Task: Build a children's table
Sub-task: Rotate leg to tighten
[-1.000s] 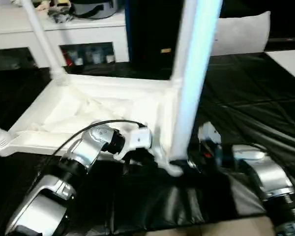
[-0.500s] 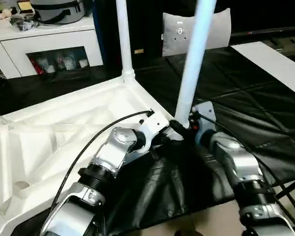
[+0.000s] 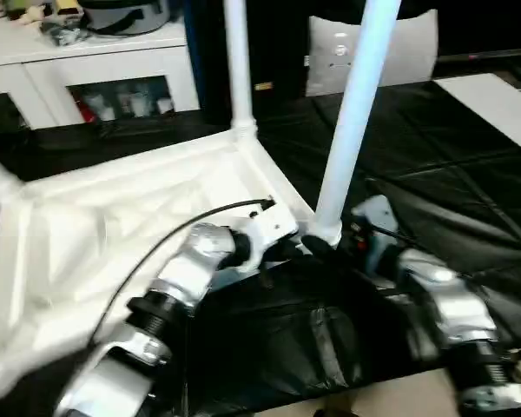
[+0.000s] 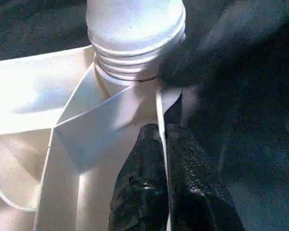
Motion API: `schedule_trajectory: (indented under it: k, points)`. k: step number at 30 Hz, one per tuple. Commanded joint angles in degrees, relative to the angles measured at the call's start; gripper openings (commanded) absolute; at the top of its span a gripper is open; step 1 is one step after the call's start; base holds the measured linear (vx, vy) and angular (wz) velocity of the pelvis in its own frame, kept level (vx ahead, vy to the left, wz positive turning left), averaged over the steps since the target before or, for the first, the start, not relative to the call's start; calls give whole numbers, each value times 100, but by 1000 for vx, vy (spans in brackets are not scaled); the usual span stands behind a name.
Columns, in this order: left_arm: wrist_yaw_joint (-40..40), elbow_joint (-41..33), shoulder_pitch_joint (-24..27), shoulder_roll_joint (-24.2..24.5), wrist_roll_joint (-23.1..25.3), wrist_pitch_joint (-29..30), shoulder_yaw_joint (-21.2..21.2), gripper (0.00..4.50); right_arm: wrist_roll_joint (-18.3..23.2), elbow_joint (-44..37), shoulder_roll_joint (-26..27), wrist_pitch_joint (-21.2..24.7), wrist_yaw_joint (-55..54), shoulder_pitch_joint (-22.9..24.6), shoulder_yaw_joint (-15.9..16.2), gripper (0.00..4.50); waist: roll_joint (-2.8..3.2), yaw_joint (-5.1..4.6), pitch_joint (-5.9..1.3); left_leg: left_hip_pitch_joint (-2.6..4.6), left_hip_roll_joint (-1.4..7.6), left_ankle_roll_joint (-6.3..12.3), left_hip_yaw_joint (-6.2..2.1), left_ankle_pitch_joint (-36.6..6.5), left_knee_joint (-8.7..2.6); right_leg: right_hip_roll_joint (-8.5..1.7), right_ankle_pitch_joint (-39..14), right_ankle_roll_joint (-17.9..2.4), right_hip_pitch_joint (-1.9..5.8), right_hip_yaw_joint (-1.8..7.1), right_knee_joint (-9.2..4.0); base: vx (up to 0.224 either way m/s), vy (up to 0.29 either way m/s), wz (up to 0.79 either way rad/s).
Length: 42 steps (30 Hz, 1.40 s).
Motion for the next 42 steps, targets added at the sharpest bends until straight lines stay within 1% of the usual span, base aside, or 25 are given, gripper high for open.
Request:
schedule_trajectory:
  k: [1,2,4,5,6,8,9,10,12,13,15,16,17,19,21,23,24,25,28,29,30,31,34,35,42]
  points:
    - [-496,-61,-26,102,-119,-481,-152,0,164,-232,-109,-33,402,18,10,445,-90,29,-407,100,381,522,-197,-1358,-389,-375,-1538,-1222,273,241,-402,0,0,0]
    - [-957,-64,-7,269,-186,-696,-257,0,251,-292,-292,-19,766,21,47,445,-91,48,-411,115,396,525,-189,-1347,-391,-368,-1498,-1250,266,238,-391,0,0,0]
    - [-1235,-58,-3,383,-219,-836,-334,0,275,-304,-395,-75,962,13,76,445,-75,98,-415,133,414,516,-175,-1318,-387,-365,-1398,-1312,245,242,-373,0,0,0]
    - [-1533,-30,-21,512,-229,-985,-424,0,289,-326,-523,-133,1222,-4,137,445,-90,120,-414,132,414,503,-164,-1354,-385,-368,-1388,-1353,246,244,-363,0,0,0]
    - [-1675,25,-48,571,-229,-1108,-459,0,292,-323,-610,-181,1390,-12,204,445,-81,147,-412,130,418,491,-164,-1389,-388,-375,-1433,-1348,245,244,-362,0,0,0]
    - [-1763,66,-68,606,-231,-1190,-480,0,295,-318,-668,-216,1503,-18,250,445,-82,194,-405,153,431,422,-159,-1453,-395,-383,-1527,-1324,235,257,-365,0,0,0]
    - [-1878,133,-95,634,-246,-1292,-491,0,303,-307,-728,-220,1633,-25,305,445,-104,213,-398,153,429,389,-161,-1480,-402,-387,-1590,-1314,229,260,-371,0,0,0]
    - [-2023,222,-142,674,-251,-1428,-514,0,311,-318,-790,-226,1823,-27,388,445,-127,218,-398,157,429,372,-157,-1495,-405,-389,-1637,-1306,231,261,-374,0,0,0]
    - [-2271,350,-221,738,-280,-1596,-549,0,322,-331,-858,-230,2096,-41,499,445,-110,239,-394,158,431,336,-162,-1526,-407,-397,-1741,-1275,231,266,-381,0,0,0]
    - [-2296,362,-229,744,-285,-1609,-553,0,323,-331,-863,-231,2120,-43,509,445,-127,241,-398,143,427,336,-165,-1526,-406,-399,-1747,-1268,243,263,-368,0,0,0]
    - [-2433,438,-302,776,-317,-1689,-562,0,416,-330,-843,-168,2259,-88,540,445,-153,239,-398,141,428,340,-163,-1505,-407,-405,-1751,-1269,236,264,-368,0,0,0]
    - [-2458,456,-318,778,-324,-1694,-556,0,442,-333,-841,-146,2296,-100,549,427,-145,246,-400,151,426,343,-162,-1505,-403,-407,-1766,-1276,232,264,-371,0,0,0]
    - [-2528,515,-365,784,-342,-1712,-541,0,511,-335,-847,-14,2391,-137,581,427,-149,249,-400,143,426,346,-163,-1465,-401,-408,-1752,-1284,236,266,-365,0,0,0]
    - [-2553,548,-385,787,-348,-1728,-537,0,538,-333,-854,55,2444,-150,600,404,-143,254,-404,144,434,352,-167,-1446,-402,-409,-1741,-1297,242,263,-357,0,0,0]
    - [-2585,642,-425,787,-344,-1794,-522,0,601,-341,-861,143,2515,-163,619,396,-156,258,-409,140,429,364,-161,-1389,-393,-406,-1656,-1319,239,264,-348,0,0,0]
    - [-2604,750,-466,787,-332,-1861,-500,0,668,-383,-871,229,2601,-162,636,373,-157,268,-416,131,424,390,-160,-1318,-384,-414,-1604,-1329,252,261,-342,0,0,0]
    - [-2606,766,-472,789,-331,-1872,-499,0,673,-389,-872,241,2614,-160,637,373,-159,271,-418,132,423,399,-157,-1286,-380,-413,-1571,-1335,250,261,-339,0,0,0]
    - [-2615,792,-482,789,-338,-1886,-497,0,675,-387,-868,250,2627,-160,633,355,-159,272,-416,125,428,407,-160,-1260,-381,-414,-1553,-1345,250,260,-333,0,0,0]
    - [-2632,848,-497,787,-342,-1913,-489,0,694,-396,-862,297,2660,-154,634,329,-159,284,-412,130,426,382,-159,-1297,-379,-419,-1695,-1316,248,258,-346,0,0,0]
    - [-2643,857,-496,787,-346,-1921,-489,0,715,-423,-860,338,2675,-143,635,319,-142,286,-409,136,427,361,-160,-1333,-382,-415,-1739,-1299,244,257,-357,0,0,0]
    - [-2649,859,-495,788,-351,-1924,-491,0,725,-439,-858,357,2680,-135,635,319,-147,289,-412,140,430,355,-163,-1340,-384,-416,-1733,-1293,249,258,-355,0,0,0]
    - [-2651,860,-495,789,-354,-1925,-494,0,729,-448,-857,366,2683,-131,635,301,-151,289,-412,137,432,350,-163,-1337,-386,-413,-1724,-1290,248,259,-350,0,0,0]
    - [-2662,893,-503,782,-358,-1952,-496,0,752,-471,-859,401,2697,-119,635,286,-144,297,-419,142,434,353,-163,-1300,-384,-408,-1621,-1320,244,256,-338,0,0,0]
    - [-2663,921,-508,777,-357,-1973,-497,0,777,-494,-856,441,2728,-107,635,279,-153,297,-422,139,430,363,-160,-1279,-379,-407,-1578,-1334,247,257,-332,0,0,0]
    - [-2632,965,-501,777,-364,-1952,-468,0,841,-584,-852,580,2805,-58,669,218,-152,303,-421,138,430,342,-162,-1284,-378,-412,-1612,-1328,252,256,-329,0,0,0]
